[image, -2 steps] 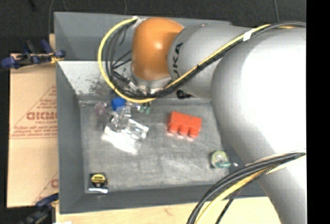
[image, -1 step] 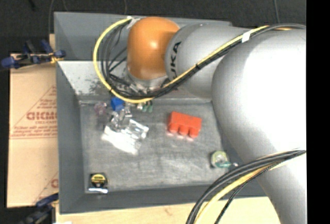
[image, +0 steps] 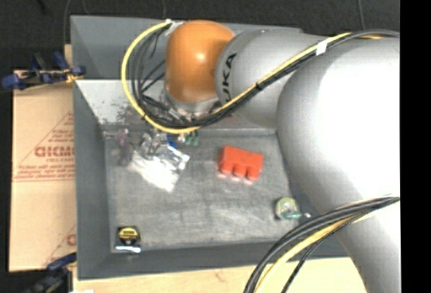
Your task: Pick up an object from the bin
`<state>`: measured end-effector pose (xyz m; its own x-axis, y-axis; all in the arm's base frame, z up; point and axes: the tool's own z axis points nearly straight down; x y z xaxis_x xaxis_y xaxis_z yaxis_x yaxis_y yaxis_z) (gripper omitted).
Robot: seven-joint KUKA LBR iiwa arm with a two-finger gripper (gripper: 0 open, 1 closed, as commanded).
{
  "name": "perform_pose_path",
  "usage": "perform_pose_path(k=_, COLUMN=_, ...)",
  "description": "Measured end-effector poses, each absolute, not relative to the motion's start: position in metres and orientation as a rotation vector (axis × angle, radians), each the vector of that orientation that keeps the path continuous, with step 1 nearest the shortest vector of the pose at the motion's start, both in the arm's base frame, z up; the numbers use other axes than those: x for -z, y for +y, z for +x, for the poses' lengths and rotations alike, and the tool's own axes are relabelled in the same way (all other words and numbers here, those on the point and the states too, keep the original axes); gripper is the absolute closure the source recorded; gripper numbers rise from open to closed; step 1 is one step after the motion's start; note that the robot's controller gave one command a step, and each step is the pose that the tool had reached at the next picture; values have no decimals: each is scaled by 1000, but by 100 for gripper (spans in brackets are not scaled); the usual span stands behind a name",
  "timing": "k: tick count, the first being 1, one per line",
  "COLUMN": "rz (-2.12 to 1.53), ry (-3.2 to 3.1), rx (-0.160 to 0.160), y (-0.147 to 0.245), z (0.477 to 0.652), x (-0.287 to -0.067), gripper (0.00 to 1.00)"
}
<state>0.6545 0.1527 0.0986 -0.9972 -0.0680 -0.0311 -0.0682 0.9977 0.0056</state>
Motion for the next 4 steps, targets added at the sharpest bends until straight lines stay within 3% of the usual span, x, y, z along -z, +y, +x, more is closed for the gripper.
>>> perform_pose_path(k=1, rz=-94, ry=3131, rx=-4, y=140, z=655, x=-195, gripper=100)
perform_pose_path(k=2, rz=-202, ry=3125, rx=-4, y=138, z=653, x=-111, gripper=100)
perform_pose_path(k=3, rz=-197, ry=3127, rx=-5, y=139, z=652, x=-109, gripper=100)
perform_pose_path(k=4, rz=-672, ry=3061, rx=3, y=145, z=632, x=-251, gripper=100)
